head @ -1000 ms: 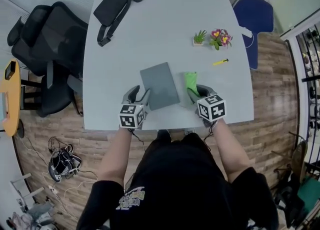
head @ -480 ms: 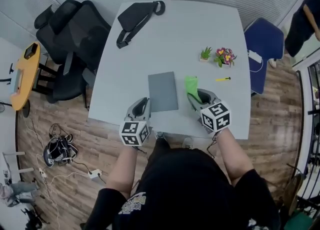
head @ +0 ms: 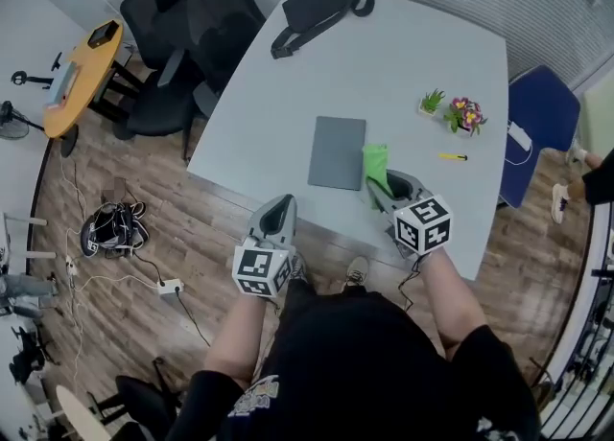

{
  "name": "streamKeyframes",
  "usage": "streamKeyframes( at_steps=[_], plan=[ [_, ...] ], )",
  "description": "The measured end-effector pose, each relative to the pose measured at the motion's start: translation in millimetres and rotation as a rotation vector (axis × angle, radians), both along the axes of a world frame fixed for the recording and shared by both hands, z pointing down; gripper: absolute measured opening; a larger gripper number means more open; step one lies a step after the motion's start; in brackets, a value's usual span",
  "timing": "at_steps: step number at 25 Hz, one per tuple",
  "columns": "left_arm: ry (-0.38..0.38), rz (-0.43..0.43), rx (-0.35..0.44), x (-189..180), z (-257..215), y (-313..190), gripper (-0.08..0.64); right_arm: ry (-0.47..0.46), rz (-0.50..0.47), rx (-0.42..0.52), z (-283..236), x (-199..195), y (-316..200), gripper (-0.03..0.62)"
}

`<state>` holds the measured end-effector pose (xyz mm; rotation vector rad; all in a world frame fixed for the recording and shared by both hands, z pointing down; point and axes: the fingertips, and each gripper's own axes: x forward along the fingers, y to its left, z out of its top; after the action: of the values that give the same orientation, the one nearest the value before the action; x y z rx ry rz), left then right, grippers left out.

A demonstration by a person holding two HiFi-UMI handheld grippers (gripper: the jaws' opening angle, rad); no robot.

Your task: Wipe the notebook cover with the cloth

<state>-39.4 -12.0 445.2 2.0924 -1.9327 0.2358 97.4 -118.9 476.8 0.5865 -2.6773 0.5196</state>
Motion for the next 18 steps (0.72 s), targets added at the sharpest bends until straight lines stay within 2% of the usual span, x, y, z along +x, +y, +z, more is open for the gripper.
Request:
streamKeyframes(
  at_steps=[5, 12, 18],
  plan=[
    [0.007, -0.028, -0.006, -16.7, -3.2, 31.0, 0.006, -0.028, -0.012, -0.048, 2.5, -19.5, 25.6, 0.11],
    [0.019, 0.043, 0.013, -41.8, -14.7, 73.3, 0.006, -0.036, 0.024, -0.047, -0.6, -54.4, 74.7, 0.11],
    [0.048, 0.129, 0.047, -58.0, -20.8, 101.5, 0.006, -0.037, 0.12, -0.03, -9.3, -64.9, 121.6, 0.11]
  ],
)
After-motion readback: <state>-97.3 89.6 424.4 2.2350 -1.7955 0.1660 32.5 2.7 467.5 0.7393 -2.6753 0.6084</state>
